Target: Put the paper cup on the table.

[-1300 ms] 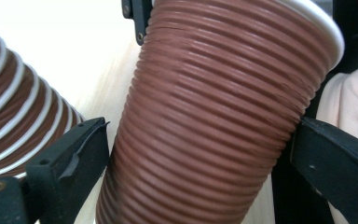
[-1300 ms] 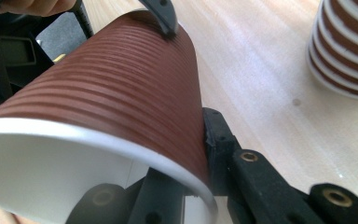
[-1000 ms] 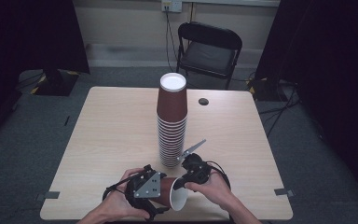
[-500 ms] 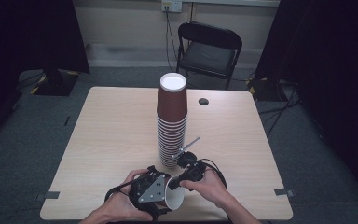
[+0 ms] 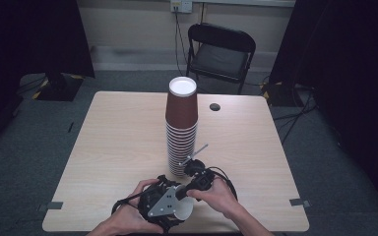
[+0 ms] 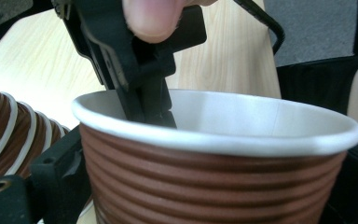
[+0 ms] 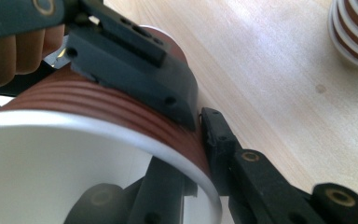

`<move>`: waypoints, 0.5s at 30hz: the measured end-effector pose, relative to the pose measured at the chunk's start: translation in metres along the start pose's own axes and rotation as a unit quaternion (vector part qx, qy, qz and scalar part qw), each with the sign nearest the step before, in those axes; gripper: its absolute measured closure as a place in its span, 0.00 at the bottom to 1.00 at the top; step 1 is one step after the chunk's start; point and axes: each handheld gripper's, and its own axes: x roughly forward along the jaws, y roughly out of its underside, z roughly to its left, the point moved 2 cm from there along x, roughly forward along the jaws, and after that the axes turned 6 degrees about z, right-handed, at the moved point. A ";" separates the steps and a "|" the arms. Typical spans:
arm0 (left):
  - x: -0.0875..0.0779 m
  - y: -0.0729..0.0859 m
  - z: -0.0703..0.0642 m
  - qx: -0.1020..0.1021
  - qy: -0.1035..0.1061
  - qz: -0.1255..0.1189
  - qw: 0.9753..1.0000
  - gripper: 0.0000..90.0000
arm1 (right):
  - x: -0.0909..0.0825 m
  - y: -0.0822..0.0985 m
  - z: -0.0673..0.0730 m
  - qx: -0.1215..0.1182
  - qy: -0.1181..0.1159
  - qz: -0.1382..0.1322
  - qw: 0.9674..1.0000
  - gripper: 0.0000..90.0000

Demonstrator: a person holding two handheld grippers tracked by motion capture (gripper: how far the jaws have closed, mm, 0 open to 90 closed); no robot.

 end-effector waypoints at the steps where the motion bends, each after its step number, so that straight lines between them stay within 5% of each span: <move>1: 0.000 0.000 0.000 0.001 0.000 0.000 1.000 0.06 | 0.000 0.000 0.000 0.003 -0.001 -0.001 1.000 0.95; 10: -0.001 0.002 -0.002 -0.007 -0.009 -0.015 1.000 0.10 | -0.003 0.003 -0.001 0.005 0.000 -0.021 1.000 0.88; 15: -0.006 0.006 0.002 -0.029 -0.013 -0.033 0.999 0.10 | -0.006 0.005 0.001 0.004 0.005 -0.038 0.999 0.85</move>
